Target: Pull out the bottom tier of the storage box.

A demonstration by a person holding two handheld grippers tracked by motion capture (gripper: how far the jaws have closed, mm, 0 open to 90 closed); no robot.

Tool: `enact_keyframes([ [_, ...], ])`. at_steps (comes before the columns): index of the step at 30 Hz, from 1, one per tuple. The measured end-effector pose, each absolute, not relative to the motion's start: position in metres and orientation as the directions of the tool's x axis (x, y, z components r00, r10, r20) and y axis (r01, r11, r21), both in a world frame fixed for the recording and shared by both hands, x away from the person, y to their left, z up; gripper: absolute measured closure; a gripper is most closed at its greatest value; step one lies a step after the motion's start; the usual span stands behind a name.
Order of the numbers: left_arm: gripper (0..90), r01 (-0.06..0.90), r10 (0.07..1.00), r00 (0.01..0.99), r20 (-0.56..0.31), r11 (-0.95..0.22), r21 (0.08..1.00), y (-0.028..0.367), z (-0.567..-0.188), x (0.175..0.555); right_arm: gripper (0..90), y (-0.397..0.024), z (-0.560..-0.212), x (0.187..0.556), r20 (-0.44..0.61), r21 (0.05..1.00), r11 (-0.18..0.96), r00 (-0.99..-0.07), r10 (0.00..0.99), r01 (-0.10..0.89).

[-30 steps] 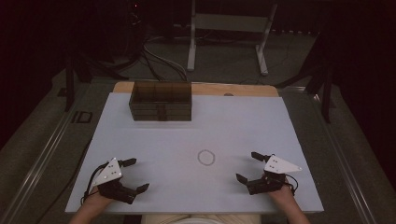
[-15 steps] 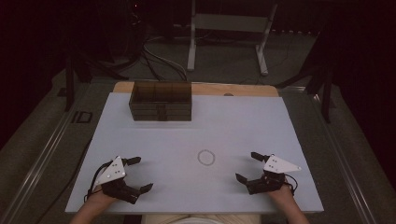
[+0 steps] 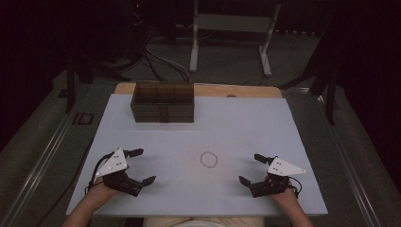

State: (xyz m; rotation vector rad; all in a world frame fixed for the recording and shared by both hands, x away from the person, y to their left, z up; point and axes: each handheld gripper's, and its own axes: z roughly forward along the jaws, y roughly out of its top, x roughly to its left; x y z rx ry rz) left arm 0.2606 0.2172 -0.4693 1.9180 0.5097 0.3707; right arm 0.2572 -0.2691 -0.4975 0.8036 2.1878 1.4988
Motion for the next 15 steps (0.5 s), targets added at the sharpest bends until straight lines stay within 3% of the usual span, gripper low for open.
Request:
enact_keyframes([
  [15, 0.9, 0.106, 0.519, 0.844, 0.134, -0.406, 0.907, 0.217, -0.448, 0.287, 0.0, -0.269, -0.497, 0.258, 0.017, 0.929, 0.275, -0.771, 0.636, 0.247],
])
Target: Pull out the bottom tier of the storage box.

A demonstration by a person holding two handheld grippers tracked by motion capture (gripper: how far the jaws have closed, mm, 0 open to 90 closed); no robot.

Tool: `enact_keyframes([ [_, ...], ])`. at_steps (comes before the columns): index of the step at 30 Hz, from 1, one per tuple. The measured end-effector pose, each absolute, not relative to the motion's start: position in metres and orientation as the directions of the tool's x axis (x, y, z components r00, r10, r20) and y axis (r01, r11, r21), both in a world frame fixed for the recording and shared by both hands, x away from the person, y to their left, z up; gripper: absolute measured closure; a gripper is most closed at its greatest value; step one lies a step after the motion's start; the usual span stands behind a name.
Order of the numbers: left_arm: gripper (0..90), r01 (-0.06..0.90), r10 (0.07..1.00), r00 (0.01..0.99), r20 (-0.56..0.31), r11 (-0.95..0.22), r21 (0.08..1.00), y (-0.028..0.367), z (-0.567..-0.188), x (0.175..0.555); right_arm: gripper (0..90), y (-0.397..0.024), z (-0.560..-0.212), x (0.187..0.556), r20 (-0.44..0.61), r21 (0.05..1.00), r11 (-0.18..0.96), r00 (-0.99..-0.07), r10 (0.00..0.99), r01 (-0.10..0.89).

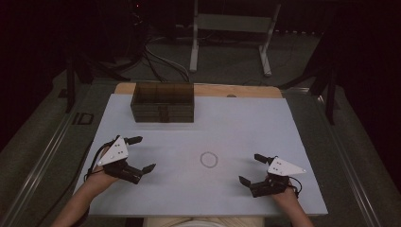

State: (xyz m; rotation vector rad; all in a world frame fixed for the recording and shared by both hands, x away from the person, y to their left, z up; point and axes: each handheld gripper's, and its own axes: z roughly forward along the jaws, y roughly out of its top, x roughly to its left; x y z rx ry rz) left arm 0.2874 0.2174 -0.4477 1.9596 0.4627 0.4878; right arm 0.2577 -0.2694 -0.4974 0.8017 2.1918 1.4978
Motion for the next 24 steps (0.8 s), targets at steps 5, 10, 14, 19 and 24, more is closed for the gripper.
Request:
enact_keyframes([
  [5, 0.9, 0.084, 0.51, 0.843, 0.17, -0.438, 0.895, 0.216, -0.442, 0.297, 0.0, -0.27, -0.498, 0.258, 0.02, 0.929, 0.274, -0.772, 0.635, 0.249],
  [10, 0.9, 0.061, 0.496, 0.84, 0.218, -0.486, 0.872, 0.212, -0.437, 0.309, 0.0, -0.27, -0.497, 0.258, 0.019, 0.932, 0.268, -0.77, 0.637, 0.244],
  [14, 0.9, 0.052, 0.496, 0.833, 0.244, -0.509, 0.859, 0.211, -0.435, 0.316, 0.0, -0.271, -0.496, 0.258, 0.018, 0.933, 0.266, -0.771, 0.637, 0.242],
  [19, 0.9, 0.035, 0.479, 0.822, 0.308, -0.582, 0.812, 0.205, -0.436, 0.329, 0.0, -0.271, -0.495, 0.258, 0.018, 0.934, 0.265, -0.771, 0.637, 0.241],
  [24, 0.9, 0.03, 0.457, 0.814, 0.358, -0.649, 0.76, 0.199, -0.443, 0.339, 0.0, -0.272, -0.496, 0.26, 0.021, 0.933, 0.264, -0.768, 0.64, 0.245],
])
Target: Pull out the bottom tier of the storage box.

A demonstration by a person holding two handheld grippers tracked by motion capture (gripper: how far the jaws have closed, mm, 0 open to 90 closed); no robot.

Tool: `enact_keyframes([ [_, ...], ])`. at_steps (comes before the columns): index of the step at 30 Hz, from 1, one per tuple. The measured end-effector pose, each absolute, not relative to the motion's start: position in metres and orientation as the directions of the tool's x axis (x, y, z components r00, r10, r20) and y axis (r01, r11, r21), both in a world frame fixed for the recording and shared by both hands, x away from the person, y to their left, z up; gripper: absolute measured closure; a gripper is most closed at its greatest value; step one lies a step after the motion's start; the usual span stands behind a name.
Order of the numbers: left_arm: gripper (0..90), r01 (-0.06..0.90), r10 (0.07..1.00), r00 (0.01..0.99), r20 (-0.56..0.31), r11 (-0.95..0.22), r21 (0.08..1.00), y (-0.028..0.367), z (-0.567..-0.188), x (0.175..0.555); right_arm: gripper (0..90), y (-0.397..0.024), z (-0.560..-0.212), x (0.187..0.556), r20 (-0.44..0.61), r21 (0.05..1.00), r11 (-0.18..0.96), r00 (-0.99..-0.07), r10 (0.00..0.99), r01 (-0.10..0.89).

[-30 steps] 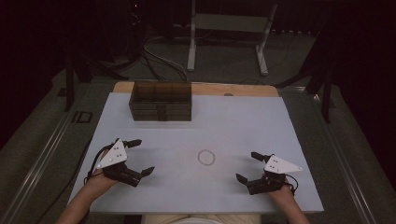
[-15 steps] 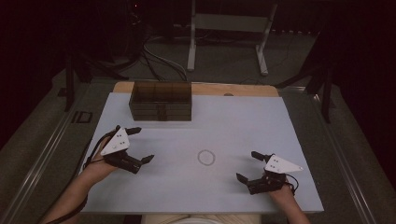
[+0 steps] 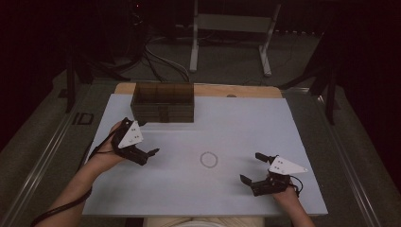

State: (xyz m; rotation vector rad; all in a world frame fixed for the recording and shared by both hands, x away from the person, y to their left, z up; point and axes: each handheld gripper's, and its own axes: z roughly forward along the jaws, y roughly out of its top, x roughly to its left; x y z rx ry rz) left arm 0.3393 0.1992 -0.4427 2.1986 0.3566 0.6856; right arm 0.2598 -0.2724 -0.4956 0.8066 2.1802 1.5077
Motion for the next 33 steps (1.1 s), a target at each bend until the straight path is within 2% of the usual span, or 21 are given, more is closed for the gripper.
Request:
enact_keyframes([
  [11, 0.9, 0.007, 0.408, 0.782, 0.472, -0.762, 0.648, 0.187, -0.452, 0.354, 0.0, -0.274, -0.494, 0.26, 0.026, 0.938, 0.248, -0.763, 0.645, 0.241],
  [14, 0.9, 0.006, 0.398, 0.783, 0.479, -0.774, 0.633, 0.186, -0.452, 0.355, 0.0, -0.274, -0.494, 0.26, 0.027, 0.938, 0.247, -0.764, 0.645, 0.242],
  [15, 0.9, -0.011, 0.36, 0.764, 0.535, -0.822, 0.569, 0.181, -0.455, 0.358, 0.0, -0.274, -0.493, 0.26, 0.025, 0.938, 0.248, -0.763, 0.646, 0.241],
  [19, 0.9, -0.008, 0.354, 0.762, 0.543, -0.833, 0.554, 0.179, -0.457, 0.361, 0.0, -0.274, -0.494, 0.26, 0.026, 0.938, 0.248, -0.762, 0.647, 0.242],
  [22, 0.9, -0.019, 0.321, 0.741, 0.589, -0.868, 0.497, 0.171, -0.459, 0.365, 0.0, -0.274, -0.493, 0.26, 0.02, 0.938, 0.253, -0.763, 0.646, 0.239],
  [33, 0.9, -0.015, 0.252, 0.716, 0.651, -0.926, 0.376, 0.154, -0.468, 0.374, 0.0, -0.273, -0.493, 0.26, 0.028, 0.936, 0.253, -0.769, 0.639, 0.244],
])
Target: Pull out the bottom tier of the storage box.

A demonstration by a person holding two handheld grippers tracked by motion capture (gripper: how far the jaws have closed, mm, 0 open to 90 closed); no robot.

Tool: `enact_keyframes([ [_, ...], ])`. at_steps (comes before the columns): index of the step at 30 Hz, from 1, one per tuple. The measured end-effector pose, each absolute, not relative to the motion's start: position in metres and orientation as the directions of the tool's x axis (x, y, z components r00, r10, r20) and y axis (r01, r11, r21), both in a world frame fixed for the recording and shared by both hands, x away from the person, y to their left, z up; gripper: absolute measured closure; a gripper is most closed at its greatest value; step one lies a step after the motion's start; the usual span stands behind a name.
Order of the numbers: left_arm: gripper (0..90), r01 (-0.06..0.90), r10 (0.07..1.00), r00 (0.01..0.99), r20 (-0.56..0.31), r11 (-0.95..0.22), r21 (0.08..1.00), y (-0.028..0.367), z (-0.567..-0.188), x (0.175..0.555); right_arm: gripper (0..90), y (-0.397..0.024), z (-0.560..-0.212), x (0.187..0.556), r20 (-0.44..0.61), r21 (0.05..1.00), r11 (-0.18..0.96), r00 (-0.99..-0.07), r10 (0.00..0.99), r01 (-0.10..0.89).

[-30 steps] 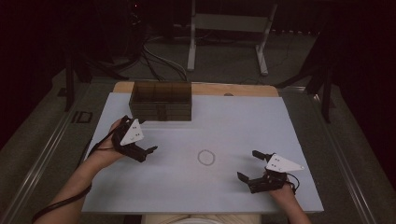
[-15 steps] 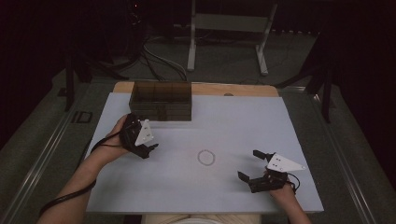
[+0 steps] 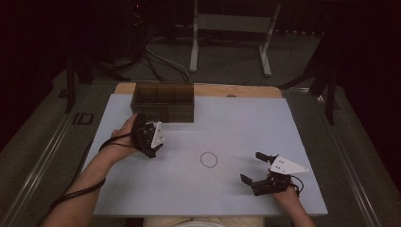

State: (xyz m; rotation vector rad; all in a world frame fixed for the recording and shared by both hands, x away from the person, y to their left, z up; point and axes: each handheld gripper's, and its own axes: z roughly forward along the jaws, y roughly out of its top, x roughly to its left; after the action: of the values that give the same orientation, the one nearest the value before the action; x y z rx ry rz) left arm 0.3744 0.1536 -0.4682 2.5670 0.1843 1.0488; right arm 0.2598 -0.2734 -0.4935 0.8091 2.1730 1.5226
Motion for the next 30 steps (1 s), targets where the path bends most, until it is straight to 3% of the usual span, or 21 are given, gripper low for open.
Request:
enact_keyframes([
  [12, 0.9, -0.03, 0.156, 0.646, 0.747, -0.973, 0.229, 0.137, -0.479, 0.387, 0.0, -0.273, -0.493, 0.26, 0.038, 0.935, 0.249, -0.771, 0.636, 0.252],
  [24, 0.9, 0.019, 0.068, 0.567, 0.821, -0.997, 0.07, 0.126, -0.503, 0.392, 0.0, -0.273, -0.492, 0.259, 0.038, 0.937, 0.248, -0.776, 0.63, 0.248],
  [30, 9.7, 0.005, -0.005, 0.49, 0.872, -1.0, -0.008, 0.123, -0.514, 0.39, 0.0, -0.272, -0.492, 0.259, 0.043, 0.936, 0.245, -0.777, 0.628, 0.251],
])
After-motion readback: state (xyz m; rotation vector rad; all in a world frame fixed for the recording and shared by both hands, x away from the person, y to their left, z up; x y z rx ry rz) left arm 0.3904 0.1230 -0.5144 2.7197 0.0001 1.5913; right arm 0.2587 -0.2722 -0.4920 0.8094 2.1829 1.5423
